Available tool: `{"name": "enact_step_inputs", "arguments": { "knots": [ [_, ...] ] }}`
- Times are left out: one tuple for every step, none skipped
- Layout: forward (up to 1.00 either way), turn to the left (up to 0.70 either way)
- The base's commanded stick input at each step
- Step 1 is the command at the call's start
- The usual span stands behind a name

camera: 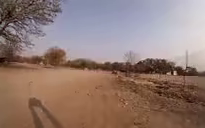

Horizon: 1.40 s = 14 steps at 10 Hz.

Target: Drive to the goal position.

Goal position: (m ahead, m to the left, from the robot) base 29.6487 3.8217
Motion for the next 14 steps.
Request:
{"name": "enact_step_inputs", "arguments": {
  "knots": [
    [0.70,0.35],
    [0.70,0.35],
    [0.70,0.35],
    [0.70,0.24],
    [0.70,0.07],
    [0.70,0.00],
    [0.70,0.00],
    [0.70,0.00],
    [0.70,0.00],
    [0.70,0.00],
    [0.70,0.00],
    [0.70,0.00],
    [0.70,0.00],
    [0.70,0.00]
  ]
}}
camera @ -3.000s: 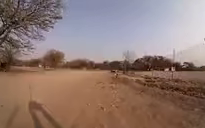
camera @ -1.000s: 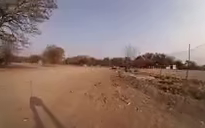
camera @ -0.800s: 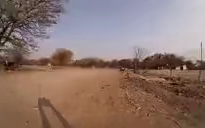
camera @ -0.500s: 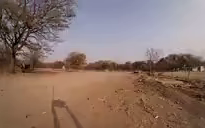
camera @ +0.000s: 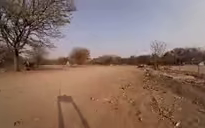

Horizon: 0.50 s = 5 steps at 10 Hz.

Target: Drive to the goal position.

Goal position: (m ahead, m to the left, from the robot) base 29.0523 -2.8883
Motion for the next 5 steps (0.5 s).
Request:
{"name": "enact_step_inputs", "arguments": {
  "knots": [
    [0.70,0.00],
    [0.70,0.00],
    [0.70,0.00],
    [0.70,0.00],
    [0.70,0.00]
  ]
}}
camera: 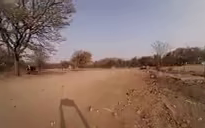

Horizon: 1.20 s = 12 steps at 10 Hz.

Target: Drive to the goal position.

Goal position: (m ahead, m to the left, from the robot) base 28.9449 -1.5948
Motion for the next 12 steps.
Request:
{"name": "enact_step_inputs", "arguments": {
  "knots": [
    [0.70,0.00],
    [0.70,0.00],
    [0.70,0.00],
    [0.70,0.00],
    [0.70,0.00],
    [0.70,0.00],
    [0.70,0.00],
    [0.70,0.00],
    [0.70,0.00],
    [0.70,-0.35],
    [0.70,-0.35],
    [0.70,-0.29]
  ]
}}
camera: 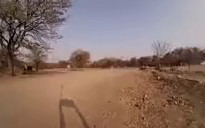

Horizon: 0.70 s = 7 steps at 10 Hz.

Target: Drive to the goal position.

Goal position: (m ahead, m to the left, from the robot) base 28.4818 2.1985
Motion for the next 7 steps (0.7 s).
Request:
{"name": "enact_step_inputs", "arguments": {
  "knots": [
    [0.70,-0.12],
    [0.70,0.00],
    [0.70,0.00],
    [0.70,0.00],
    [0.70,0.00],
    [0.70,0.00],
    [0.70,0.00]
  ]
}}
